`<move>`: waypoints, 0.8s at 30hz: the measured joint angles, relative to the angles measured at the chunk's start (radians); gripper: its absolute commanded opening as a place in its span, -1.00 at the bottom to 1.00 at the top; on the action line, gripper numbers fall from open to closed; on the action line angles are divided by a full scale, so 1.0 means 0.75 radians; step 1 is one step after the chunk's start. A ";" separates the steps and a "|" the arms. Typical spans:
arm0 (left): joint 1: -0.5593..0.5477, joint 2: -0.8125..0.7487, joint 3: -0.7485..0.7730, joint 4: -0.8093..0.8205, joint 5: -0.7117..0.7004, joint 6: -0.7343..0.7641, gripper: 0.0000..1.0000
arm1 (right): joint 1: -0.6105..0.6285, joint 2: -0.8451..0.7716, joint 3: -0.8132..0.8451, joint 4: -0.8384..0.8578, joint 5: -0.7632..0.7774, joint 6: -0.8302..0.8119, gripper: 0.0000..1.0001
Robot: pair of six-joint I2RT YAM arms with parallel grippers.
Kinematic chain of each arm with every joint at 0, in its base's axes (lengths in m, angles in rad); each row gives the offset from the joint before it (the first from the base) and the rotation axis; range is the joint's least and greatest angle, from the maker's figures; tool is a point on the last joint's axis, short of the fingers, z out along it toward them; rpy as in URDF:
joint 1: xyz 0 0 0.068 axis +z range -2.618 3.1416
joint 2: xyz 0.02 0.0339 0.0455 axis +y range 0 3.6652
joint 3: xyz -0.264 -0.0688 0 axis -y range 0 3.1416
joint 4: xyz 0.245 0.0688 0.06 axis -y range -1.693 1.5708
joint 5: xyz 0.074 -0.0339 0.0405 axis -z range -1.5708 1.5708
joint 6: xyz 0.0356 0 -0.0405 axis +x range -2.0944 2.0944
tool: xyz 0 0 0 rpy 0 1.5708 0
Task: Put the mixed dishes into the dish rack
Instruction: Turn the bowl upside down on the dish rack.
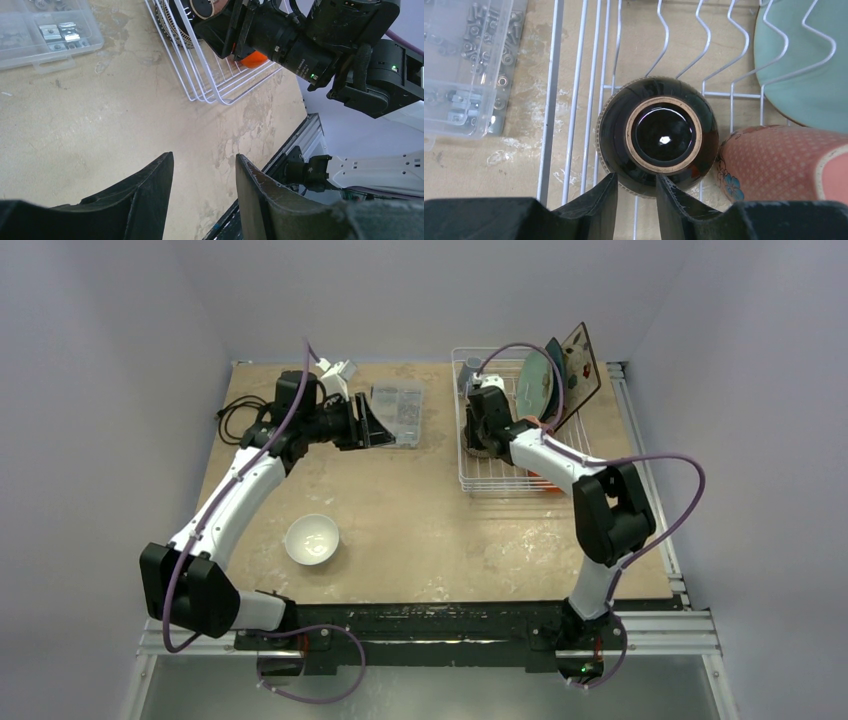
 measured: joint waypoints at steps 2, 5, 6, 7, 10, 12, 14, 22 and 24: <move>0.003 0.004 0.005 0.000 0.009 -0.001 -0.04 | -0.001 -0.010 0.001 0.004 0.002 -0.001 -0.22; 0.012 0.014 0.011 0.003 0.024 -0.005 -0.05 | -0.001 -0.080 -0.052 0.011 -0.003 0.002 -0.10; 0.015 0.017 0.011 0.003 0.024 -0.005 -0.05 | -0.001 -0.117 -0.077 0.010 -0.008 0.004 -0.05; 0.017 0.022 0.011 0.001 0.024 -0.005 -0.05 | -0.001 -0.170 -0.110 0.012 -0.023 0.006 0.00; 0.018 0.037 0.014 -0.012 0.017 -0.002 -0.06 | -0.001 -0.343 -0.192 0.026 -0.084 0.014 0.12; 0.017 0.043 0.023 -0.038 -0.013 0.005 -0.07 | -0.001 -0.451 -0.231 0.055 -0.139 0.019 0.18; 0.017 0.044 0.046 -0.087 -0.068 0.027 -0.08 | -0.001 -0.518 -0.254 0.083 -0.185 0.030 0.25; -0.095 0.041 0.170 -0.296 -0.519 0.207 -0.08 | -0.001 -0.617 -0.394 0.121 -0.352 0.095 0.42; -0.140 0.041 0.182 -0.337 -0.626 0.249 -0.08 | -0.001 -0.645 -0.410 0.113 -0.375 0.106 0.44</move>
